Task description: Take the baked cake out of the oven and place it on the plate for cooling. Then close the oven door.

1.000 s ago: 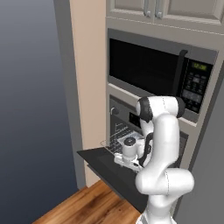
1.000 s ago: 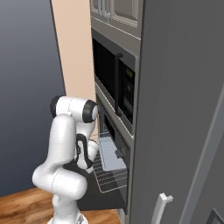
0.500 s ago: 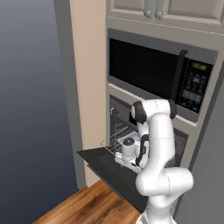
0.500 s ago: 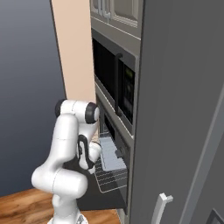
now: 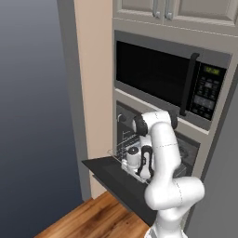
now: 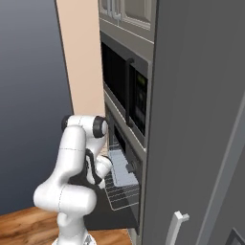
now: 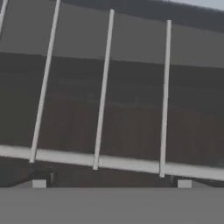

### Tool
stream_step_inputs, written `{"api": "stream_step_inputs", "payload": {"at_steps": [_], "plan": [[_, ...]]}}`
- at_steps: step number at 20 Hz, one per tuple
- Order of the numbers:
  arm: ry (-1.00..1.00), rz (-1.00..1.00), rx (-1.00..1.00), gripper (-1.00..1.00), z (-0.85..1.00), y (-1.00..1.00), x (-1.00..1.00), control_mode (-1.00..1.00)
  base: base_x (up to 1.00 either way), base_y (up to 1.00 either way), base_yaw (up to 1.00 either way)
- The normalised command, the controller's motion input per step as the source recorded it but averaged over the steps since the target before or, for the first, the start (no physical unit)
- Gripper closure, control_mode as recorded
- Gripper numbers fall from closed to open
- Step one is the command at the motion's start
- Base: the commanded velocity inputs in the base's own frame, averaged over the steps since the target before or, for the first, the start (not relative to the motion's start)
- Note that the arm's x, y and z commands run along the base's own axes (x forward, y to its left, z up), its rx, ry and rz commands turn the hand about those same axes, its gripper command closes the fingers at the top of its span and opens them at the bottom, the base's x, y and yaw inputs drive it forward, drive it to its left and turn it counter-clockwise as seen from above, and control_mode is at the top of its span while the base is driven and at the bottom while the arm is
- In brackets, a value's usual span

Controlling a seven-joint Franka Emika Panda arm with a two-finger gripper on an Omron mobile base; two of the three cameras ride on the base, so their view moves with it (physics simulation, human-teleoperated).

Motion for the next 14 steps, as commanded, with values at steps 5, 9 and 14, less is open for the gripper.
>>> {"api": "stream_step_inputs", "payload": {"at_steps": [5,9,14], "plan": [[-0.06,-0.15,0.0,-1.0,-0.43,-0.15,0.37,-1.0,0.0,0.0,0.0],[-0.08,-0.18,0.0,-1.0,-0.23,-0.34,0.48,-1.0,0.0,0.0,0.0],[-0.07,-0.17,0.0,-1.0,-0.09,-0.38,0.5,-1.0,0.0,0.0,0.0]]}}
